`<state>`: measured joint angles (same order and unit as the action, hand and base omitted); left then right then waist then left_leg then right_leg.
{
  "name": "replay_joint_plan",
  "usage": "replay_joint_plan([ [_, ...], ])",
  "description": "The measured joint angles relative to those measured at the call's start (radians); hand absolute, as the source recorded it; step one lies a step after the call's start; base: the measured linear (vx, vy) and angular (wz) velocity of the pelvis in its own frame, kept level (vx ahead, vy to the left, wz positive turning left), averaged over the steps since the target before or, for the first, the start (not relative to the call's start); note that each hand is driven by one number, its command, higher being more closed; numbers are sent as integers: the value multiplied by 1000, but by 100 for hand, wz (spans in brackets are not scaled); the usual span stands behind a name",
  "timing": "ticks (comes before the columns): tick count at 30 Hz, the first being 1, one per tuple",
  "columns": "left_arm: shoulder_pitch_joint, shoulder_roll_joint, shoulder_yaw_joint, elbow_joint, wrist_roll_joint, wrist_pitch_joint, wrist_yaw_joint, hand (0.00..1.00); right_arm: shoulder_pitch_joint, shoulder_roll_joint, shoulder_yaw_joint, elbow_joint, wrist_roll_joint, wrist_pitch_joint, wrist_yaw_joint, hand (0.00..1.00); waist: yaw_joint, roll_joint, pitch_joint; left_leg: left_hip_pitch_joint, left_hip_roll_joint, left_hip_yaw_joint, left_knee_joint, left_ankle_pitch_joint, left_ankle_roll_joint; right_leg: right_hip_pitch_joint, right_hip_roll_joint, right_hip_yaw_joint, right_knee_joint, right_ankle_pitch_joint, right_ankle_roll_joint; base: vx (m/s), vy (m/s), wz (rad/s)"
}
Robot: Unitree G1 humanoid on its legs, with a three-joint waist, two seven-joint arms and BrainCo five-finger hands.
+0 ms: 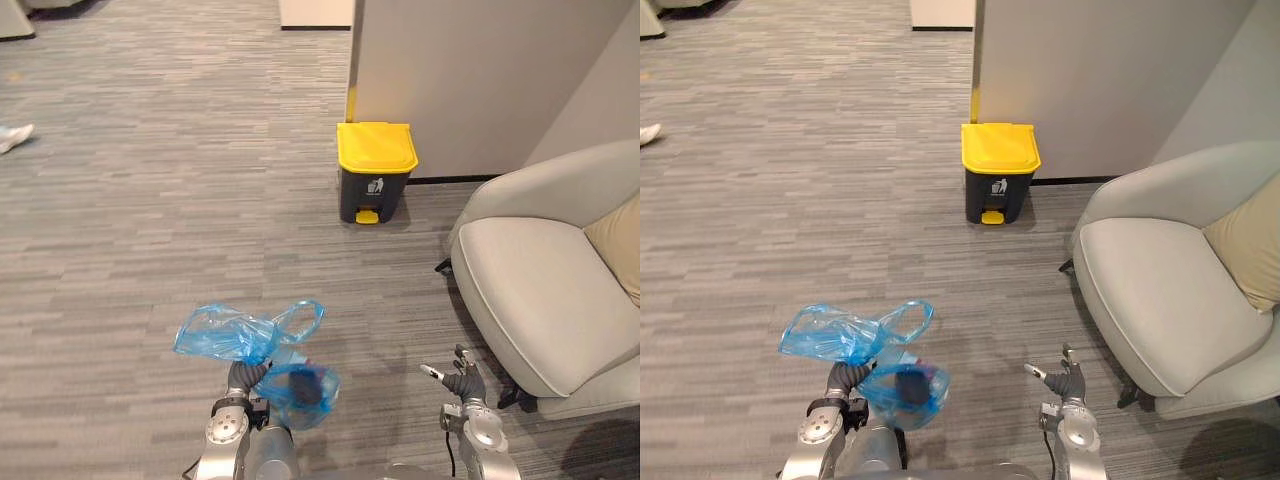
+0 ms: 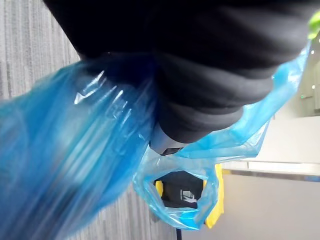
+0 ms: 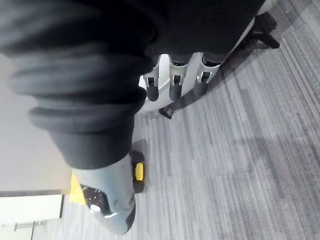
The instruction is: Gather rubbish on tea table into small bin, then transfer packed bag to large trash can.
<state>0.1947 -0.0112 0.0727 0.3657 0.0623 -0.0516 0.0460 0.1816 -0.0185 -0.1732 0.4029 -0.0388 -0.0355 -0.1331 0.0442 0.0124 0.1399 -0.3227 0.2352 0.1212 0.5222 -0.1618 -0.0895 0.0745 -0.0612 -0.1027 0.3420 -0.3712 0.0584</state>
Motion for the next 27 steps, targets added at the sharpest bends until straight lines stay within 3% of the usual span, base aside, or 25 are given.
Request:
replay_joint_plan([
  [1, 0, 21, 1, 4, -2, 3, 4, 100, 18, 24, 11, 4, 0, 6, 2, 0, -4, -51, -20, 7, -54, 28, -19, -18, 18, -10, -55, 38, -22, 4, 8, 304, 299, -24],
  [2, -3, 26, 6, 0, -2, 2, 6, 100, 18, 29, 11, 6, 0, 6, 1, 0, -4, -72, -24, 3, -63, 33, -6, -33, 24, -5, -67, 49, -34, 4, 12, 317, 233, -9],
  [6, 1, 43, 10, -7, -1, 3, 22, 100, -3, 30, 12, 6, -3, 4, 2, 0, 2, -72, -25, 25, -66, 119, 83, -151, 66, -4, -107, 120, -18, 26, 53, 300, 244, -48],
  [7, 1, 55, 10, -11, -2, 3, 23, 100, -20, 32, 13, 6, -3, 4, 3, 0, 5, -73, -24, 54, -71, 150, 69, -163, 70, -38, -122, 141, 55, 32, 63, 319, 243, -73],
  [8, 2, 57, 8, -14, -2, 3, 23, 100, -33, 33, 14, 6, -4, 4, 3, 0, 0, -68, -22, 99, -80, 186, 40, -173, 80, -110, -141, 142, 222, 65, 109, 257, 170, -57],
  [10, -1, 70, 6, -15, -4, 3, 26, 100, -37, 33, 15, 8, -11, 4, 3, 0, -8, -54, -12, 170, -84, 211, -3, -183, 90, -214, -151, 137, 439, 118, 126, 264, 92, -37],
  [13, 0, 81, 7, -20, -9, 3, 44, 100, -39, 33, 17, 15, -12, 5, 4, 0, -18, -47, -5, 280, -85, 231, -88, -198, 79, -363, -131, 50, 589, 85, 69, 288, -19, -17],
  [16, -5, 92, 1, -2, -12, 3, 46, 100, -67, 28, 16, 40, -12, 4, 4, 0, -38, -54, -4, 362, -77, 241, -156, -210, 35, -487, -105, -79, 452, 74, 33, 365, -132, -4],
  [17, -23, 112, 1, 30, -12, 2, 45, 100, -76, 19, 16, 77, -12, 1, 3, 0, -41, -62, -5, 387, -83, 238, -178, -208, 17, -503, -80, -107, 314, 113, 5, 429, -146, 28],
  [18, -52, 110, -1, 98, -12, 2, 44, 100, -88, -5, 14, 144, -12, 3, 4, 0, -58, -58, -10, 411, -89, 190, -200, -209, 3, -478, -53, -120, 239, 200, -83, 450, -123, 18],
  [19, -61, 107, 0, 122, -12, 6, 42, 100, -103, -17, 13, 185, -12, 10, 4, 0, -55, -37, -11, 406, -74, 158, -217, -183, -9, -471, -40, -126, 223, 210, -94, 425, -118, 4],
  [22, -74, 88, 5, 136, -12, 5, 41, 100, -129, -29, -20, 207, -12, 15, 3, 0, -63, -20, 3, 443, -85, 87, -273, -67, -23, -439, -40, -136, 220, 183, -107, 359, -147, 2],
  [24, -80, 64, 11, 128, -12, 1, 41, 100, -100, -28, -20, 194, -12, 17, 2, 0, -63, -17, 7, 455, -69, 54, -174, -20, -45, -341, -29, -169, 181, 158, -102, 426, -166, 28],
  [26, -56, 32, 16, 92, -12, -2, 40, 100, -79, -27, 3, 125, -11, 12, 3, 0, -50, -5, 14, 303, -8, 5, 239, 99, -66, -184, 7, -169, 49, 152, -105, 375, -93, -14],
  [27, -46, 19, 16, 82, -12, -2, 40, 100, -78, -24, 9, 100, -11, 6, 3, 0, -35, 10, 14, 220, 19, 0, 392, 65, -56, -142, 25, -166, 1, 152, -106, 280, 60, -38],
])
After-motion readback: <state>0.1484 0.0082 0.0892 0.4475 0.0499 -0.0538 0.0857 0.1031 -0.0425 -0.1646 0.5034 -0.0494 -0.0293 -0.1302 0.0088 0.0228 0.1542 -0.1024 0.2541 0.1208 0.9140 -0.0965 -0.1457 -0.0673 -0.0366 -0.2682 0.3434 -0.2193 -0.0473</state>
